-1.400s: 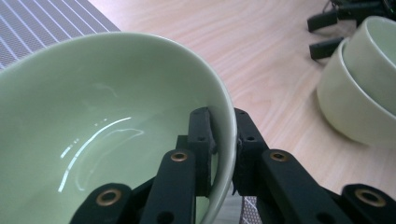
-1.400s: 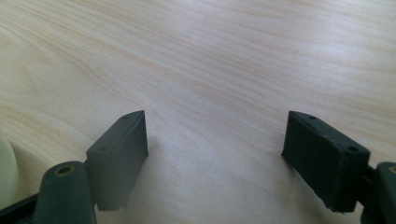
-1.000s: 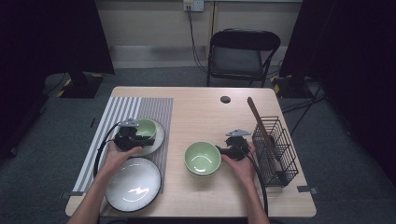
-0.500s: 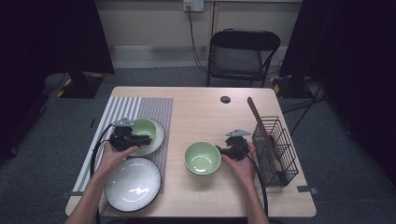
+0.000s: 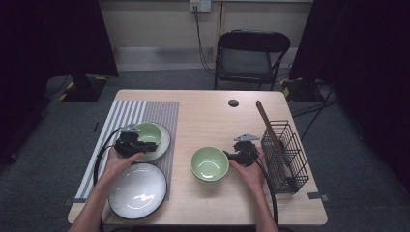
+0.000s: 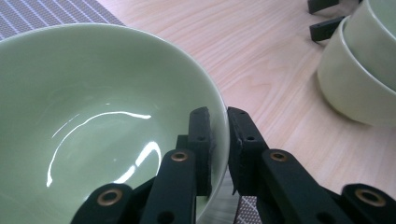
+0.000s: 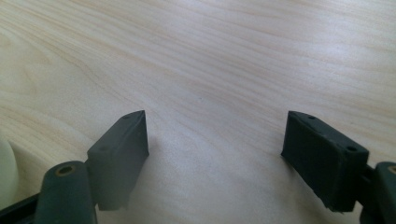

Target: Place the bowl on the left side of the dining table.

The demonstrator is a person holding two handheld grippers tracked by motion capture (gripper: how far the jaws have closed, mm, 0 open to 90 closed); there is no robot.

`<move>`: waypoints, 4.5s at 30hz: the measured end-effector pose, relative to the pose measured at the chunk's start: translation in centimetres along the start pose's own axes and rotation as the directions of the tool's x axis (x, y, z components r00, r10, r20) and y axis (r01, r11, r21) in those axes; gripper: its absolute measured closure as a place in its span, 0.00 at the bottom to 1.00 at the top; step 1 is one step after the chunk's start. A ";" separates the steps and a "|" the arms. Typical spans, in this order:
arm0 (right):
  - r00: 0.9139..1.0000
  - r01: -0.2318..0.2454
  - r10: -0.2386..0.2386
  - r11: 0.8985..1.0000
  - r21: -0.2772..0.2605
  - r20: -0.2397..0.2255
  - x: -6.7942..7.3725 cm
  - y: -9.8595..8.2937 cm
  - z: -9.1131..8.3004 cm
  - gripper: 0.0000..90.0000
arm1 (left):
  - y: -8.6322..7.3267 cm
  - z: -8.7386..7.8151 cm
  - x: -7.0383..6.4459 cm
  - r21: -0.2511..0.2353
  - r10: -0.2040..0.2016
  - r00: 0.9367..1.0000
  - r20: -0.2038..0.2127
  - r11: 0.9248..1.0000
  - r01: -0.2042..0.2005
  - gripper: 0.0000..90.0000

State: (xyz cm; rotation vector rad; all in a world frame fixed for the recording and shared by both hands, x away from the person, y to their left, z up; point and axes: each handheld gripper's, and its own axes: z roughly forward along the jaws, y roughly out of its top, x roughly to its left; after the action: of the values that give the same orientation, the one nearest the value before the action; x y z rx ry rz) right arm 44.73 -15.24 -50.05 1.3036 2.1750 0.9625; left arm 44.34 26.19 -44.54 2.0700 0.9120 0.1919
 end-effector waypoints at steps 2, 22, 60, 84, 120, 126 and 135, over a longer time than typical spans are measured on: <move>1.000 0.000 0.000 1.000 0.000 0.000 0.0 0.0 0.0 0.24 | -0.1 -0.1 0.3 -0.009 -0.013 1.000 0.003 1.000 0.013 0.90; 1.000 -0.001 0.001 1.000 -0.001 0.002 0.0 0.0 0.0 0.25 | 0.1 0.2 0.4 -0.016 -0.015 1.000 0.019 1.000 0.015 0.90; 1.000 -0.002 0.002 1.000 -0.001 0.002 0.0 0.0 0.0 0.25 | -2.6 -7.5 3.9 -0.125 -0.140 0.984 -0.109 0.984 0.126 0.44; 1.000 -0.001 0.001 1.000 -0.001 0.001 0.0 0.0 0.0 0.25 | -7.6 -7.8 7.7 -0.119 -0.238 0.929 -0.284 0.970 0.212 0.25; 0.996 -0.035 0.021 0.987 -0.158 -0.087 0.9 4.2 -6.2 0.39 | -10.0 -5.3 8.1 -0.021 -0.147 0.890 -0.431 0.988 0.153 0.12; 0.986 -0.026 -0.008 0.979 -0.201 -0.167 1.9 4.5 -8.6 0.41 | -10.0 -5.3 8.1 -0.022 -0.148 0.890 -0.430 0.988 0.154 0.12; 0.975 -0.001 -0.056 0.966 -0.257 -0.214 2.8 4.8 -11.4 0.41 | -10.0 -5.2 8.1 -0.022 -0.149 0.891 -0.430 0.988 0.154 0.12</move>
State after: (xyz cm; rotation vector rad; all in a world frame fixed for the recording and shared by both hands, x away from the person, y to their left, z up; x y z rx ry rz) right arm 38.69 -15.22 -38.89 1.0855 2.1298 1.3827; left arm 42.54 38.75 -50.24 1.9896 1.3386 0.5793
